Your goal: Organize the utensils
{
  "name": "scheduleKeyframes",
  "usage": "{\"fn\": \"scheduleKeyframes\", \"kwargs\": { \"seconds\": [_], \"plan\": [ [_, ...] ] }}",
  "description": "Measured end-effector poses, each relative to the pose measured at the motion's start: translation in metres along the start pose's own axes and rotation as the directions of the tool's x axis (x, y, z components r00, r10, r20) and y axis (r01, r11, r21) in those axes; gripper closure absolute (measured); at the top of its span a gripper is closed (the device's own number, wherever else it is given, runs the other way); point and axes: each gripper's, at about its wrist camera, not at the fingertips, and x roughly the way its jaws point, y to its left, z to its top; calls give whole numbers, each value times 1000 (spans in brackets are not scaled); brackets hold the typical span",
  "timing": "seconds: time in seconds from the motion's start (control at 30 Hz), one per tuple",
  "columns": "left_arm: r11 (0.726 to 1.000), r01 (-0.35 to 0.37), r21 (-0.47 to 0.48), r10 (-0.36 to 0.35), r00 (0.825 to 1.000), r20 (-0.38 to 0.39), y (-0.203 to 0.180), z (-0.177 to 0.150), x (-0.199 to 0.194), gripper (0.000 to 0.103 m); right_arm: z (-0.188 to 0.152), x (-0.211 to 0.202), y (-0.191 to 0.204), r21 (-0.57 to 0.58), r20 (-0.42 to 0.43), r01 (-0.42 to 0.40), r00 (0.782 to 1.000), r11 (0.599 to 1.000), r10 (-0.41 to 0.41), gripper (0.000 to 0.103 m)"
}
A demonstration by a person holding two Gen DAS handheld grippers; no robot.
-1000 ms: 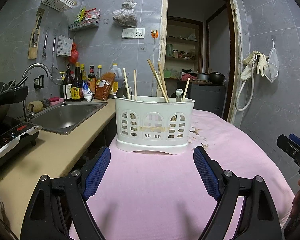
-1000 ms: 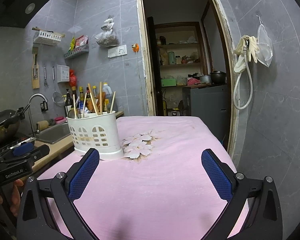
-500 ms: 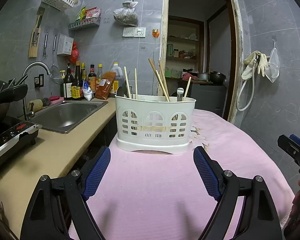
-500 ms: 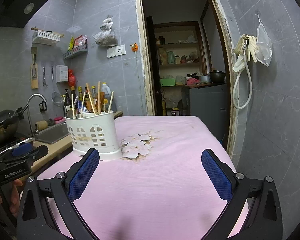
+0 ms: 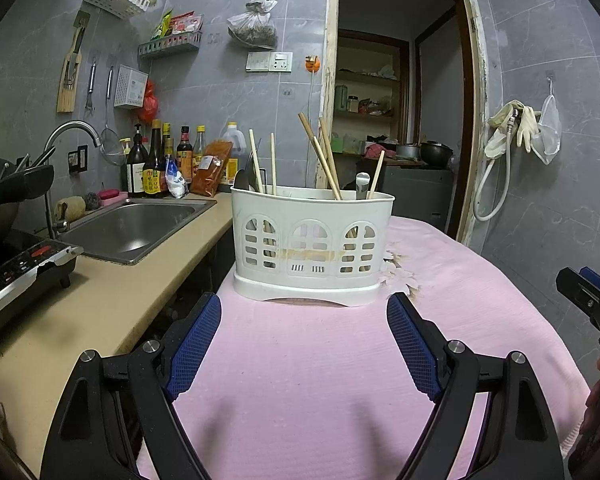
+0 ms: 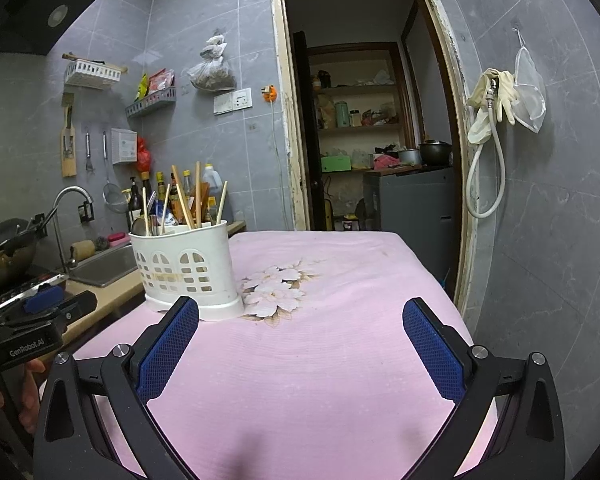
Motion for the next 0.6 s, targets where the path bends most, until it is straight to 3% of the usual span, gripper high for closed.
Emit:
{"fn": "scheduleKeyframes", "kwargs": {
  "seconds": [0.6],
  "plan": [
    [1000,2,-12,-3,1000,-14,2,-2,3,22,0,0,1,2,0,1,1000,1000,-1,0]
  ]
}}
